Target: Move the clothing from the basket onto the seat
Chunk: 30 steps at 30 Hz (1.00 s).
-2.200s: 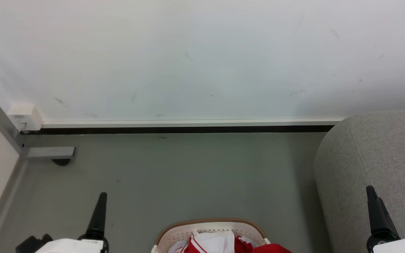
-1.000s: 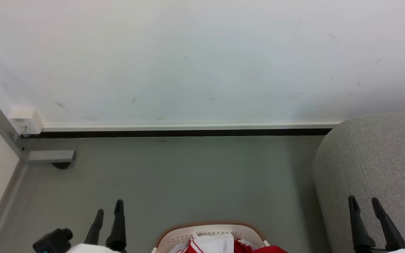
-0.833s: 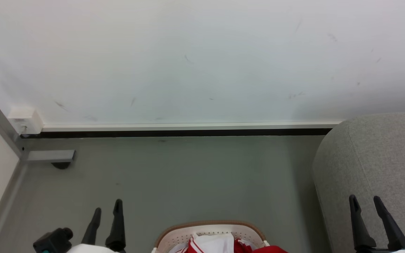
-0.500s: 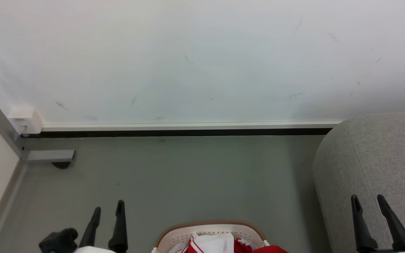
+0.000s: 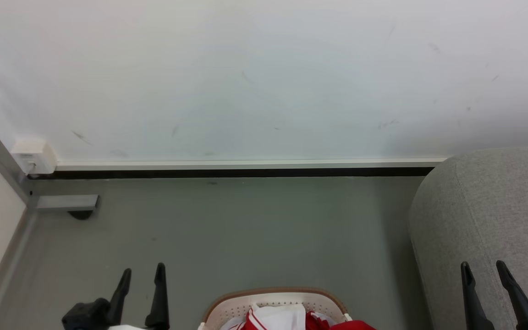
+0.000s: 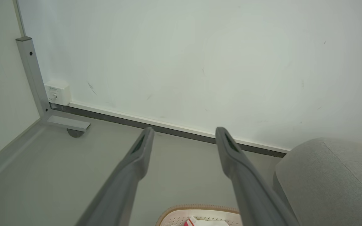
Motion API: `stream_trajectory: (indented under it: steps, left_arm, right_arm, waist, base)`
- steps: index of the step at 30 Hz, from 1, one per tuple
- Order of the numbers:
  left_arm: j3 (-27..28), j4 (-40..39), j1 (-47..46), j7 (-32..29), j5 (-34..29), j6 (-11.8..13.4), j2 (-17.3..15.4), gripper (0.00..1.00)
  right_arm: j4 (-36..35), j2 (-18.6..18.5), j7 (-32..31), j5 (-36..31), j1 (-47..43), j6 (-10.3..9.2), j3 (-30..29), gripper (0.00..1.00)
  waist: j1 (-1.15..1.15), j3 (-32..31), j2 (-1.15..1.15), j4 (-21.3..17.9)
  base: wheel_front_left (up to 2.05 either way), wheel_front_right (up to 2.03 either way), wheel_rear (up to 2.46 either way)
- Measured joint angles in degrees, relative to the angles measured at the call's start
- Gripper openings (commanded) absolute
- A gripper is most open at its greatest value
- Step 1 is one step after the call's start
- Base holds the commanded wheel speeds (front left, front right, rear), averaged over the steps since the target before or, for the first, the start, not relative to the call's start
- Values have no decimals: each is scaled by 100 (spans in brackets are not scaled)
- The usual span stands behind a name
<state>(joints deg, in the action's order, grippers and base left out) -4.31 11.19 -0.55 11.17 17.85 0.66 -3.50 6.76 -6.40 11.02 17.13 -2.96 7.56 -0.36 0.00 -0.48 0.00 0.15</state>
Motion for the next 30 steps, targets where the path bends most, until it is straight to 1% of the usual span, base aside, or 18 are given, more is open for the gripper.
stream_trajectory:
  steps: [4, 13, 21, 30]
  left_arm:
    - [-14, -8, 29, 46, -190, 41, -1, 100]
    - [-43, 5, 54, 142, -623, 41, -1, 100]
    - [-60, 24, 70, 214, -954, 46, 0, 100]
    - [-13, 76, 94, 321, -1118, 38, 30, 100]
  right_arm:
    - [38, 20, 51, -107, -25, -1, 5, 100]
    - [130, 54, 158, -399, -66, 0, 25, 100]
    - [222, 75, 249, -519, -90, 0, -1, 100]
    - [248, 87, 326, -681, -130, 0, 18, 100]
  waist:
    - [0, -12, 0, -4]
    - [0, -19, 0, -20]
    - [0, -28, 0, -23]
    - [0, -4, 0, -17]
  base:
    - [0, 0, 0]
    - [0, 0, 0]
    - [0, 0, 0]
    - [0, 0, 0]
